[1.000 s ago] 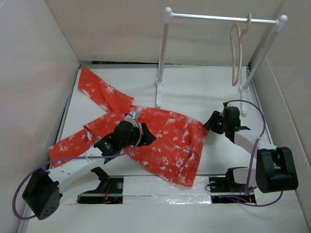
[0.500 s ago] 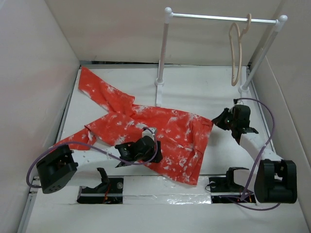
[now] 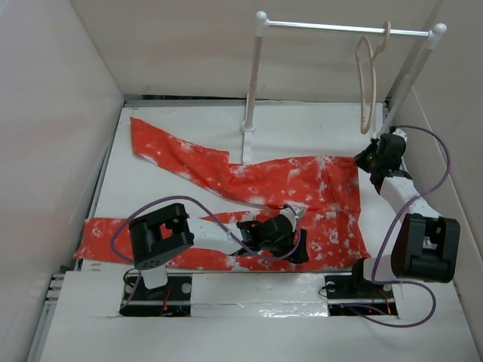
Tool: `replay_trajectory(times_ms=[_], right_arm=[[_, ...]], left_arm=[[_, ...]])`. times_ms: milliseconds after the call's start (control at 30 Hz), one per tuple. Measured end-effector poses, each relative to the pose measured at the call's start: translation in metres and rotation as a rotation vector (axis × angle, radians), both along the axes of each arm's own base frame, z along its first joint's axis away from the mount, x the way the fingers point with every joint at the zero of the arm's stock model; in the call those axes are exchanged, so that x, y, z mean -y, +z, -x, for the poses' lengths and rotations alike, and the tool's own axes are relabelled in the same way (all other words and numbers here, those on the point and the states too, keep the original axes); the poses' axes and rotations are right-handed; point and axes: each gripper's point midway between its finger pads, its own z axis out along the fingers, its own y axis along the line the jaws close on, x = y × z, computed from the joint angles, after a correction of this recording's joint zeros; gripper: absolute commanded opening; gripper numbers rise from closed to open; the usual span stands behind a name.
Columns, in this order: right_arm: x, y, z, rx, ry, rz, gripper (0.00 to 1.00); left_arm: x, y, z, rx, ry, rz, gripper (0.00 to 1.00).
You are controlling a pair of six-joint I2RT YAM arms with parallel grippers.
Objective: Place the trousers on the hanger
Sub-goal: Flatten out the trousers at the center of the board.
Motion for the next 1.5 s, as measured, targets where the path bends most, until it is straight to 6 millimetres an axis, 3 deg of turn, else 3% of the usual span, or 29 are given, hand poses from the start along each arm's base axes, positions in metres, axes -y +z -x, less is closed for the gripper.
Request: replay_trajectory(times_ms=[100,200,233,267,367,400,433,467,533,633,667,800,900,967,1000,1067,1133,1367,1500], right_arm=[[0.011,0.001,-0.001,0.002,-0.044,0.014,0.00],[0.015,0.005,-0.001,0.017,-0.059,0.016,0.00],[0.015,0.006,-0.001,0.019,-0.060,0.016,0.04],[0.015,0.007,-0.001,0.021,-0.062,0.013,0.32],[0.014,0.011,0.000,0.032,-0.066,0.009,0.82],[0.015,0.015,0.001,0.041,-0.065,0.006,0.85],[0.014,0.020,0.002,0.055,-0.059,0.009,0.85],[0.011,0.026,0.004,0.072,-0.050,0.007,0.84],[0.003,0.036,0.012,0.120,-0.024,0.000,0.73],[-0.018,0.045,0.032,0.181,0.041,-0.002,0.10],[-0.027,0.047,0.039,0.197,0.069,-0.008,0.00],[-0.076,0.043,0.060,0.229,0.252,-0.027,0.00],[-0.128,0.033,0.076,0.219,0.450,-0.040,0.00],[-0.158,0.025,0.088,0.202,0.561,-0.038,0.00],[-0.172,0.021,0.094,0.194,0.609,-0.034,0.00],[-0.193,0.017,0.104,0.186,0.688,-0.026,0.00],[-0.206,0.016,0.111,0.186,0.737,-0.017,0.00],[-0.249,0.015,0.139,0.196,0.901,0.005,0.00],[-0.256,0.016,0.151,0.198,0.945,0.021,0.00]], left_arm=[[0.016,0.006,0.009,-0.026,-0.044,0.023,0.73],[0.013,0.013,0.007,-0.027,-0.038,0.018,0.77],[0.009,0.018,0.002,-0.022,-0.023,0.017,0.77],[0.003,0.026,-0.008,-0.013,0.007,0.020,0.77],[-0.027,0.063,-0.065,0.044,0.176,0.076,0.72],[-0.044,0.079,-0.091,0.071,0.263,0.104,0.70],[-0.052,0.086,-0.103,0.084,0.305,0.117,0.65],[-0.090,0.109,-0.147,0.127,0.461,0.171,0.63],[-0.157,0.133,-0.201,0.192,0.703,0.230,0.59],[-0.260,0.150,-0.248,0.278,1.037,0.255,0.52],[-0.285,0.153,-0.255,0.295,1.117,0.255,0.50],[-0.360,0.143,-0.278,0.304,1.349,0.203,0.42],[-0.401,0.114,-0.294,0.239,1.474,0.129,0.42],[-0.425,0.091,-0.305,0.173,1.539,0.075,0.47],[-0.434,0.082,-0.311,0.144,1.563,0.053,0.51],[-0.452,0.064,-0.322,0.088,1.602,0.004,0.68],[-0.469,0.051,-0.335,0.055,1.630,-0.029,0.78],[-0.518,0.029,-0.375,-0.008,1.681,-0.040,0.74],[-0.537,0.009,-0.387,-0.046,1.712,-0.071,0.72]])
